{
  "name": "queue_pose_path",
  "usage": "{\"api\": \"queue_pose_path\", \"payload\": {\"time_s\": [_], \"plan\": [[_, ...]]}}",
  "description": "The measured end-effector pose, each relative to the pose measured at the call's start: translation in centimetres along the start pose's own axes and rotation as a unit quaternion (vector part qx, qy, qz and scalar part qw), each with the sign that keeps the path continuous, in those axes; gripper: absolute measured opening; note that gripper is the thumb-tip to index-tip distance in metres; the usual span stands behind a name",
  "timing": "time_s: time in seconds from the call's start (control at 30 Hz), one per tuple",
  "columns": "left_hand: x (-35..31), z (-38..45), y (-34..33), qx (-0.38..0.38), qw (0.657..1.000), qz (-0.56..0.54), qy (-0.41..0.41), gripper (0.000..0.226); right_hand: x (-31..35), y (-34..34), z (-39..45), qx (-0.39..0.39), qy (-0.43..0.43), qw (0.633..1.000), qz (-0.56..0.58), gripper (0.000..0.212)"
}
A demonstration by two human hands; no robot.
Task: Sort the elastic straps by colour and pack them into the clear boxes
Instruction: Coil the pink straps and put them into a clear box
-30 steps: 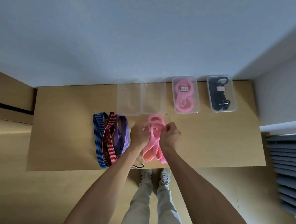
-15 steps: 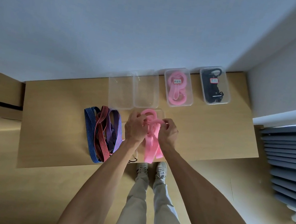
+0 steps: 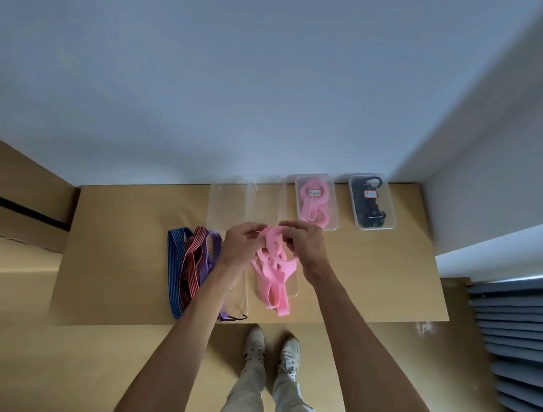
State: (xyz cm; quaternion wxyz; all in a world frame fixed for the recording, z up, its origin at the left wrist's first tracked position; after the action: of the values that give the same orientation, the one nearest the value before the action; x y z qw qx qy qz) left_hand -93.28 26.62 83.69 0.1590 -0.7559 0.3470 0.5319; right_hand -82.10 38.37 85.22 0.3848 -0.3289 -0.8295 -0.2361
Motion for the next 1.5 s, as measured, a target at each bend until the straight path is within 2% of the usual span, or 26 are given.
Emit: {"api": "queue_pose_path", "payload": {"time_s": [0.13, 0.2, 0.27, 0.37, 0.47, 0.57, 0.73, 0.9, 1.03, 1.13, 1.2, 1.33, 1.5], "plan": [[-5.2, -1.9, 0.9, -0.022, 0.996, -0.085, -0.012, 0.018, 4.9, 1.5, -2.5, 0.028, 0.019, 0.999, -0.015, 0.017], [-7.8, -2.8, 0.9, 0.000, 0.989, -0.144, -0.010, 0.019, 7.3, 2.0, -3.8, 0.048, 0.040, 0.997, -0.053, 0.017], [-10.1, -3.7, 0.6, 0.023, 0.985, -0.173, -0.017, 0.031, 9.5, 2.6, -4.8, 0.048, 0.073, 0.992, -0.095, 0.016], [-13.1, -4.3, 0.4, 0.036, 0.983, -0.171, -0.055, 0.016, 12.1, 3.3, -6.0, 0.029, 0.121, 0.985, -0.120, 0.016], [-14.9, -4.7, 0.4, 0.055, 0.981, -0.173, -0.073, 0.020, 13.5, 4.0, -7.1, 0.025, 0.159, 0.985, -0.064, 0.017], [-15.8, -5.3, -0.1, 0.067, 0.986, -0.105, -0.108, 0.019, 14.1, 4.2, -7.5, 0.017, 0.165, 0.986, -0.035, 0.020], [-16.3, -6.0, 0.0, -0.010, 0.992, -0.031, -0.121, 0.013, 14.5, 3.1, -7.8, 0.047, 0.179, 0.981, -0.054, 0.010], [-17.5, -6.2, 0.6, -0.076, 0.982, 0.028, -0.171, 0.015, 14.8, 2.6, -9.6, -0.004, 0.234, 0.970, -0.072, 0.037], [-18.6, -6.3, 0.4, -0.079, 0.973, 0.058, -0.207, 0.019, 15.1, 2.9, -10.3, -0.066, 0.237, 0.969, -0.022, 0.029], [-19.3, -6.0, 0.6, -0.087, 0.972, 0.027, -0.215, 0.020, 16.1, 2.9, -11.3, -0.130, 0.271, 0.953, -0.035, 0.042], [-19.7, -5.6, 0.6, -0.082, 0.971, 0.010, -0.224, 0.016, 16.4, 2.7, -11.3, -0.116, 0.245, 0.962, -0.033, 0.047], [-20.3, -4.8, 1.5, -0.081, 0.973, -0.023, -0.215, 0.002, 16.1, 2.3, -9.7, -0.093, 0.153, 0.983, 0.028, 0.035], [-19.1, -4.3, 2.9, -0.068, 0.979, -0.164, -0.101, 0.010, 15.2, 0.1, -9.1, -0.092, 0.138, 0.986, 0.021, 0.032]]}}
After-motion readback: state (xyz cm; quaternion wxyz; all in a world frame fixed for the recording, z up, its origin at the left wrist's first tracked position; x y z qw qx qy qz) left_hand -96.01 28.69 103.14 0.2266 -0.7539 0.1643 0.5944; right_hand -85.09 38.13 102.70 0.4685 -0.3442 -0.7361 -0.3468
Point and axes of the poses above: each hand's wrist, its own z-axis towards the middle knuckle, its own y-axis out of the back of the hand, x = y × z, the point moved 6 cm from there along z, towards the middle knuckle, and after that the axes turned 6 degrees about -y, right-handed, at the moved point
